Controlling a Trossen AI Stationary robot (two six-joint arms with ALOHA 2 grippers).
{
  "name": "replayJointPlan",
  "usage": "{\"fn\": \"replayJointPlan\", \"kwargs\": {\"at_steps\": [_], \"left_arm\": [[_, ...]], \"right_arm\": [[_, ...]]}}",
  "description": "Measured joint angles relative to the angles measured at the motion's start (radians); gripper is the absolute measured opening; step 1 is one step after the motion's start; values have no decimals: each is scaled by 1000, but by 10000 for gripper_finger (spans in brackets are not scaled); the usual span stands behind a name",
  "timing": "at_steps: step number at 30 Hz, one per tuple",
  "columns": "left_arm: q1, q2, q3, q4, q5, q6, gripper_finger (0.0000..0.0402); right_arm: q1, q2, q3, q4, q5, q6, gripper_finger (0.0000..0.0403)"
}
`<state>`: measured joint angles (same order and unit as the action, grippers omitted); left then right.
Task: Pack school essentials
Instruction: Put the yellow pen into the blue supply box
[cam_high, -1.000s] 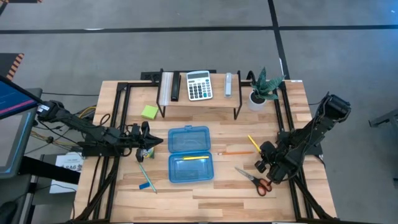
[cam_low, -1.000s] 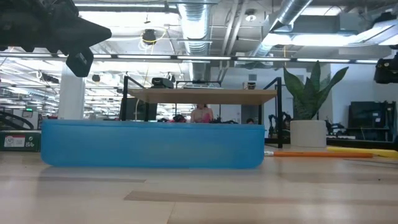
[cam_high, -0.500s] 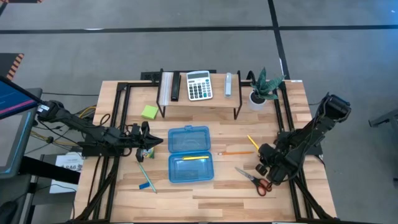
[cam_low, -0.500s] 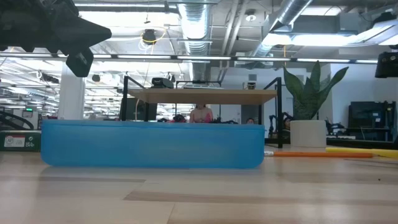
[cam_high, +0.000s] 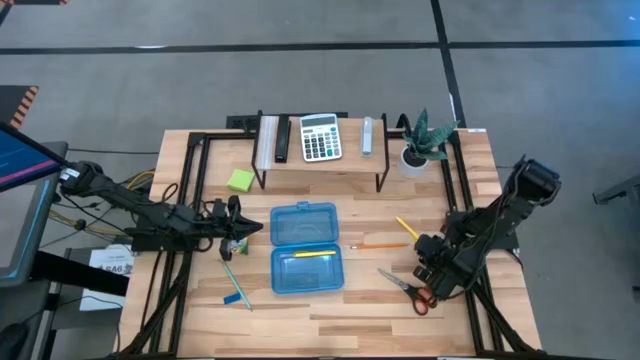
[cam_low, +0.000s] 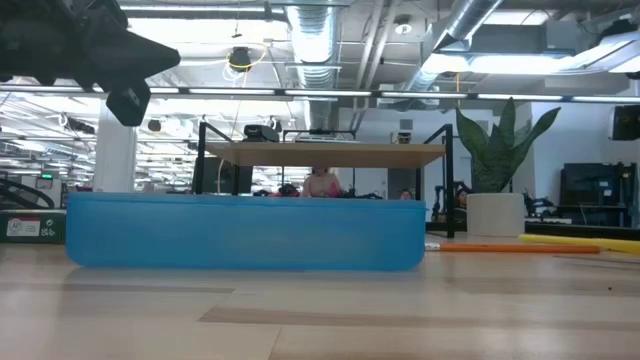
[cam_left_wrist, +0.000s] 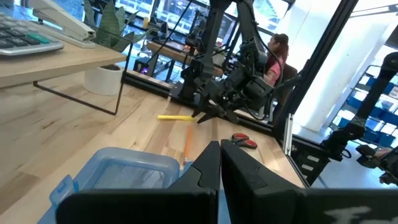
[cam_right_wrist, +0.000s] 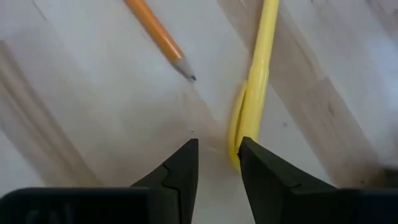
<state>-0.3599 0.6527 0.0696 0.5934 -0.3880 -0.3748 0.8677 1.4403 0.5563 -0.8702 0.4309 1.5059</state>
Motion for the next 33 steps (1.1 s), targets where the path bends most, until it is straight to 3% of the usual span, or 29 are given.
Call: {"fn": "replayJointPlan", "kwargs": {"at_steps": [15,24,33], "left_arm": [[0,4,0,1,-12,-5,0],[0,4,0,1,-13,-6,0],[0,4,0,1,-14,-14,0]], "right_arm": [[-39,118,9,-63,12,-55,180],[-45,118,127,-262,-15,-78,179],[-123,117,117,-212,-69,-161,241]]}}
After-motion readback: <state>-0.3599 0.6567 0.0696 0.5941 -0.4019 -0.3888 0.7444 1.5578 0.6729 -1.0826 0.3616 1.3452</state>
